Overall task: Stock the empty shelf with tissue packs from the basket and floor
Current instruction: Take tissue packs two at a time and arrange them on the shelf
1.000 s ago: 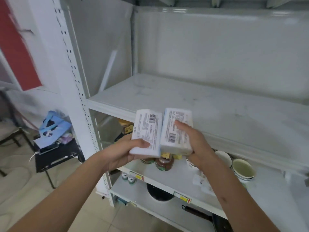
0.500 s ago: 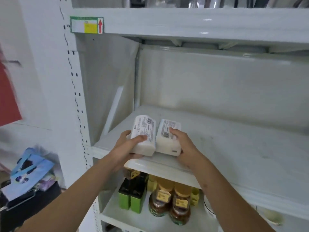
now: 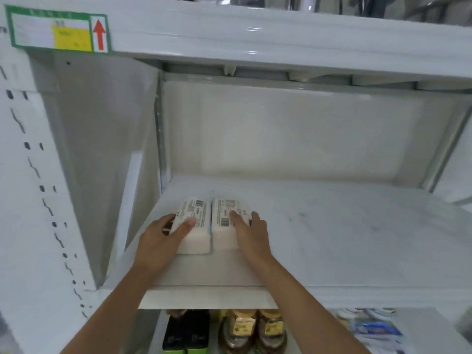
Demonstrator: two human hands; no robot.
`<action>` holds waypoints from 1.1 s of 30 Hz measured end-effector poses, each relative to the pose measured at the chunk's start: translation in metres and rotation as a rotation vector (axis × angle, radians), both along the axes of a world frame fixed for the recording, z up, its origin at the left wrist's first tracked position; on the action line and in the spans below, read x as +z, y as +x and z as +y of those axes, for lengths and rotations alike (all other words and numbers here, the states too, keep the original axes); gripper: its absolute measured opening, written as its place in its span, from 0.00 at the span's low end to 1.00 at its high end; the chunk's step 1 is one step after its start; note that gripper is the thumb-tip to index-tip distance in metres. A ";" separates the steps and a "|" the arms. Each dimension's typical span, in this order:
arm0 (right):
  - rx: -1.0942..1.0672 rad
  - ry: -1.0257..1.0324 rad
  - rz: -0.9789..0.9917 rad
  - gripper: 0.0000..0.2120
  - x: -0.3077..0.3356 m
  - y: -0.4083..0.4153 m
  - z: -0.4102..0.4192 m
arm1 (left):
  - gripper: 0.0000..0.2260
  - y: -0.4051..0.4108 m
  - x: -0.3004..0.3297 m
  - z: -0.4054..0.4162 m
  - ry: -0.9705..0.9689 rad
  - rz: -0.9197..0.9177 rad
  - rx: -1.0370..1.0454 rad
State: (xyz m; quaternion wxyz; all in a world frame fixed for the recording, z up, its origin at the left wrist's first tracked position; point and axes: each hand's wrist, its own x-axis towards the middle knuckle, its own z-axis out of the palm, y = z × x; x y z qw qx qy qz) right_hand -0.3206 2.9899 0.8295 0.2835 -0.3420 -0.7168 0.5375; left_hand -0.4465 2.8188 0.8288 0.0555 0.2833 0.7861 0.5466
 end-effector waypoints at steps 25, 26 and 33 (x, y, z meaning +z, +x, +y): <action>0.043 0.486 -0.390 0.32 -0.014 -0.066 0.072 | 0.31 -0.088 0.000 0.072 -0.408 0.244 0.015; 0.042 0.494 -0.401 0.32 -0.015 -0.071 0.075 | 0.31 -0.093 -0.001 0.075 -0.409 0.247 0.012; 0.025 0.544 -0.479 0.31 -0.017 -0.093 0.092 | 0.31 -0.123 -0.010 0.097 -0.464 0.258 0.040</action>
